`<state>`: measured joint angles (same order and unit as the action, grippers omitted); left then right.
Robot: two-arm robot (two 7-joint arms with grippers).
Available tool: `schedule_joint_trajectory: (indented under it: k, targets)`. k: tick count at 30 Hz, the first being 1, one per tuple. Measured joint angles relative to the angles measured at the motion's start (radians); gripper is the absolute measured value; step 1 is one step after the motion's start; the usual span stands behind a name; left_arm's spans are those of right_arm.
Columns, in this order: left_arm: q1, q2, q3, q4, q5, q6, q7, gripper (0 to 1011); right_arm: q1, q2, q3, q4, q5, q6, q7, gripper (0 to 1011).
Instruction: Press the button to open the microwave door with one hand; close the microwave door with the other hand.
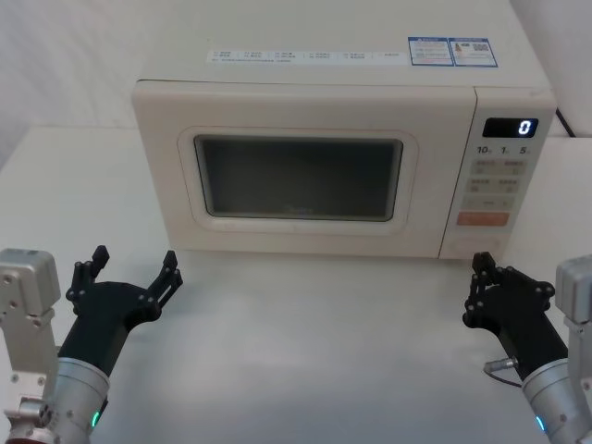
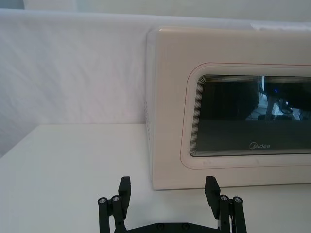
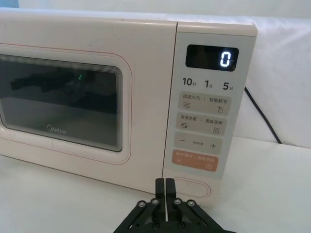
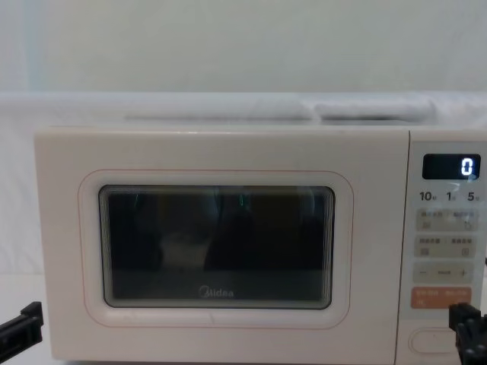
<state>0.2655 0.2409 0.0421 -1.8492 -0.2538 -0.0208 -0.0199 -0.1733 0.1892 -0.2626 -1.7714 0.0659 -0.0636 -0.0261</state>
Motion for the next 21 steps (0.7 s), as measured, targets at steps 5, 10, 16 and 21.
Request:
schedule_joint_trajectory:
  k: [5,10,16,21]
  targets:
    - [0.0,0.0,0.0,0.0,0.0,0.0,0.0,1001,0.0,0.0,0.0,0.0,0.0,0.0,0.0,0]
    - [0.0,0.0,0.0,0.0,0.0,0.0,0.0,1001,0.0,0.0,0.0,0.0,0.0,0.0,0.0,0]
    - [0.0,0.0,0.0,0.0,0.0,0.0,0.0,1001,0.0,0.0,0.0,0.0,0.0,0.0,0.0,0]
    - [0.0,0.0,0.0,0.0,0.0,0.0,0.0,1001,0.0,0.0,0.0,0.0,0.0,0.0,0.0,0]
